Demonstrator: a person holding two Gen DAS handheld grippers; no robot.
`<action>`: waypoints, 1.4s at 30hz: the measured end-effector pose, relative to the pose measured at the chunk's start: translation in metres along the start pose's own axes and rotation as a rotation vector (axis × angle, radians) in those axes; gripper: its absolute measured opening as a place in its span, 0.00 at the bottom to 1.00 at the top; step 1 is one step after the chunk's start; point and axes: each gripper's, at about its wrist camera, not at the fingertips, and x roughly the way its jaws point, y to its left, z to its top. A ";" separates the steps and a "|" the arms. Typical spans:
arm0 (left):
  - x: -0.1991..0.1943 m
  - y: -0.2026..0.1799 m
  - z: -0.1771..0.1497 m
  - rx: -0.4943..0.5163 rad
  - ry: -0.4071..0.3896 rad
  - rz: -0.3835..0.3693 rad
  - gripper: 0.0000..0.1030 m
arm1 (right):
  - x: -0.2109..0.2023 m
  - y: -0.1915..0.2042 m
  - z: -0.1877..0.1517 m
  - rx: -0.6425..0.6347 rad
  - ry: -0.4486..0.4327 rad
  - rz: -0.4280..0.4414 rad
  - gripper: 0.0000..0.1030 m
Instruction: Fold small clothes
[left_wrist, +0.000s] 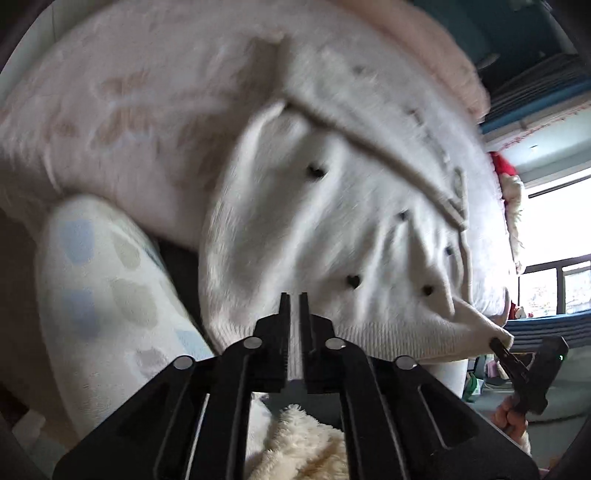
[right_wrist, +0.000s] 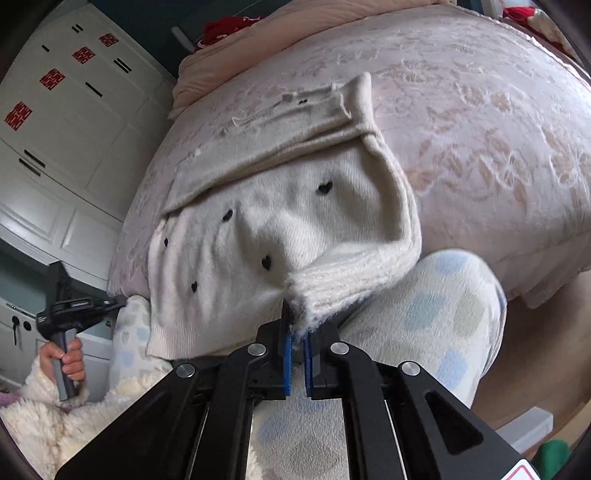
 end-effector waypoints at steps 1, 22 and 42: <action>0.008 0.006 0.001 -0.041 0.018 0.014 0.30 | 0.002 -0.002 -0.004 0.007 0.007 0.004 0.05; 0.016 0.022 -0.028 -0.116 0.094 -0.022 0.06 | -0.003 -0.001 -0.003 0.056 -0.054 0.043 0.05; 0.002 -0.080 0.242 0.040 -0.435 0.129 0.79 | 0.069 -0.031 0.254 0.180 -0.421 -0.057 0.54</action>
